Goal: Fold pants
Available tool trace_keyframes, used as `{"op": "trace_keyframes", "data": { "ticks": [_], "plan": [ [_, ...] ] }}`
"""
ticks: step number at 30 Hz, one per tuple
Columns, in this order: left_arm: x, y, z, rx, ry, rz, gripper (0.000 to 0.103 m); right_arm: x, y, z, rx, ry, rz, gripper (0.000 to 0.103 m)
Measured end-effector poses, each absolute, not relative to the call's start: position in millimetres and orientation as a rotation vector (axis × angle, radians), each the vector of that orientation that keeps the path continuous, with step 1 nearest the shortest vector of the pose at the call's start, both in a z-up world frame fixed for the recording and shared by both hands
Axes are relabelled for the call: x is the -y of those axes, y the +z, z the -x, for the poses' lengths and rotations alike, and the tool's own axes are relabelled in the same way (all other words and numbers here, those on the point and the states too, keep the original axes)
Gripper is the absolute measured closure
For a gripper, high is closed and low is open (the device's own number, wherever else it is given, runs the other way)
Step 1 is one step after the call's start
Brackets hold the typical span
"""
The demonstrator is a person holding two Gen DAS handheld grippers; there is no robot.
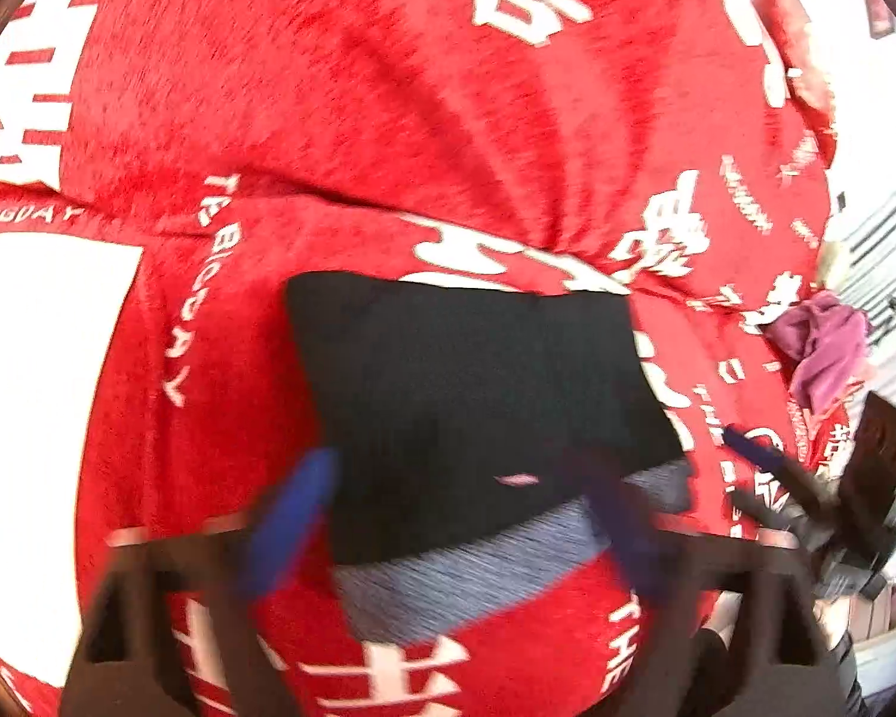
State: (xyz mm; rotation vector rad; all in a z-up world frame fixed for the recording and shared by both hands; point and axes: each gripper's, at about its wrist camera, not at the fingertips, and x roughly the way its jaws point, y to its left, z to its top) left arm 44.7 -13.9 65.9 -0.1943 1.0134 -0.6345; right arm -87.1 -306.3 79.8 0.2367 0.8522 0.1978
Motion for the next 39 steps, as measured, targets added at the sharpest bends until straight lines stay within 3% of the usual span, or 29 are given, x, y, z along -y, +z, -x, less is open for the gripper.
{"op": "trace_keyframes", "data": {
  "ticks": [9,14,18,21,25,28,32,39],
  "plan": [
    [46,12,-40,-1.130,-0.650,0.114,0.003,300,17,82,-1.012,0.228,-0.260,0.008],
    [46,51,-49,-1.070,-0.681,0.131,0.003,295,29,82,-1.010,0.259,-0.203,0.004],
    [60,81,-84,-1.009,-0.677,0.115,0.003,303,72,58,-0.862,0.297,-0.186,0.003],
    [77,65,-119,-1.087,-0.663,0.100,0.003,305,75,11,-0.873,0.319,-0.166,0.002],
    [90,20,-151,-1.231,-0.607,0.126,0.003,312,42,-50,-0.993,0.325,-0.169,0.002],
    [92,3,-150,-1.234,-0.605,0.110,0.003,311,9,-73,-1.106,0.320,-0.159,0.002],
    [96,9,-144,-1.213,-0.577,0.056,0.003,309,-4,-70,-1.126,0.311,-0.133,0.001],
    [73,43,-85,-1.081,-0.393,-0.047,0.001,295,48,3,-1.025,0.085,-0.031,0.000]
  ]
}}
